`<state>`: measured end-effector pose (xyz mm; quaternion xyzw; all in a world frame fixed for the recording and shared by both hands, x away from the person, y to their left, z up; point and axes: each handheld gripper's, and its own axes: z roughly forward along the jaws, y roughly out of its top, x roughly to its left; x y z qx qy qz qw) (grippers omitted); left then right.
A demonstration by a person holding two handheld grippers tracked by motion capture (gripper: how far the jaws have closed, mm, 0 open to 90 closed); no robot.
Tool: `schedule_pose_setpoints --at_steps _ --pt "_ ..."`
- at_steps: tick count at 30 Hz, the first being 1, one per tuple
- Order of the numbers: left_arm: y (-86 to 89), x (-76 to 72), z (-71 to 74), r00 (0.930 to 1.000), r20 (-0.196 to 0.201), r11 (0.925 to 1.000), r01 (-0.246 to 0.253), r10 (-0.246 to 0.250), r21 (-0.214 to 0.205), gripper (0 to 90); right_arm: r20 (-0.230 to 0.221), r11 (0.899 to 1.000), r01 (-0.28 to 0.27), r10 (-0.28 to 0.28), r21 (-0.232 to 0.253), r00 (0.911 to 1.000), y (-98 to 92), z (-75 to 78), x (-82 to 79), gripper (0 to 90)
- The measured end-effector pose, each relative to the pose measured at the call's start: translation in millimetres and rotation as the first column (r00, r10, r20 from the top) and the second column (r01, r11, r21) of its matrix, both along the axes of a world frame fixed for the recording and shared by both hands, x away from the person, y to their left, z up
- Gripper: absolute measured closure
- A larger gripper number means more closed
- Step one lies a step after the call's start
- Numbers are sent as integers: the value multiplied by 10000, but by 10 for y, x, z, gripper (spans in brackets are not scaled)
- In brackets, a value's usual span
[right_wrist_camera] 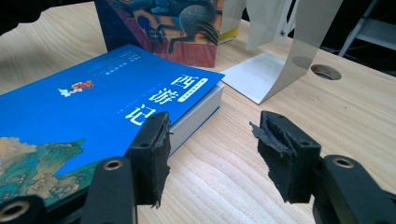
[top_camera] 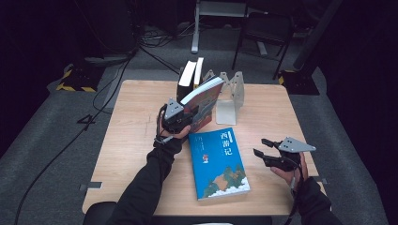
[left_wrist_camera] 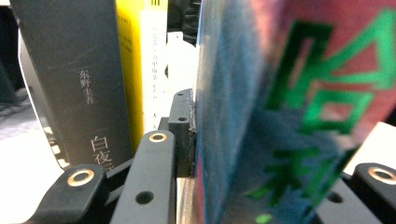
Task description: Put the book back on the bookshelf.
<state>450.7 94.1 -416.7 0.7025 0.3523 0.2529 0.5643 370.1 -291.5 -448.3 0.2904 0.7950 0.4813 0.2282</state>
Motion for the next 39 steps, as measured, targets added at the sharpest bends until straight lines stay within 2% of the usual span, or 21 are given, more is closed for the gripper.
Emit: schedule_pose_setpoints --at_steps 2,5,9,10,12,13,20,24,28,30,33,34,35,36,39 --pt "-68 17 13 9997 92 9994 -221 219 267 728 -34 10000 2 -2 9 10000 1 -5 5 443" --pt "-175 58 19 9987 113 9985 -500 498 228 727 2 10000 -32 32 -28 10000 8 -4 1 444" --pt "-253 103 31 9980 111 9979 -621 620 175 724 20 10000 -62 62 6 10000 2 0 -3 444" --pt "-299 125 35 9963 87 9963 -853 852 92 722 8 10000 -42 42 50 10000 -7 -4 1 444" --pt "-310 135 38 9956 84 9956 -934 933 102 721 -5 10000 -44 44 46 10000 -10 -6 2 444" --pt "-332 174 53 9931 -14 9931 -1173 1173 -34 721 -12 10000 -51 51 14 10000 -6 -11 -1 444" --pt "-375 249 106 9905 -71 9904 -1376 1375 -114 722 34 9996 -172 173 -205 9998 35 -21 -5 445" --pt "-420 280 119 9899 13 9899 -1421 1421 -14 721 -1 9998 -135 135 -174 9999 29 -21 -2 445" --pt "-427 281 129 9867 -76 9868 -1621 1621 -32 717 -2 9997 -145 145 -192 9999 25 -22 -1 445" --pt "-395 243 112 9815 -166 9816 -1910 1908 -78 719 -7 9997 -166 166 -176 9999 24 -20 -8 443" --pt "-324 191 60 9663 -254 9660 -2570 2563 -280 724 41 9997 -136 137 -179 9999 10 -15 -11 443" --pt "-312 181 48 9628 -303 9624 -2693 2684 -353 724 -2 9998 -106 106 -138 9999 6 -19 -6 443" --pt "-312 181 48 9628 -303 9624 -2693 2684 -353 724 -2 9998 -106 106 -138 9999 6 -19 -6 443" --pt "-311 152 46 9498 -501 9491 -3112 3088 -495 724 3 9998 -104 104 -173 9999 12 -20 -6 443" --pt "-354 111 52 9382 -473 9380 -3446 3428 -372 724 41 9995 -187 188 -257 9998 32 -17 -13 443"
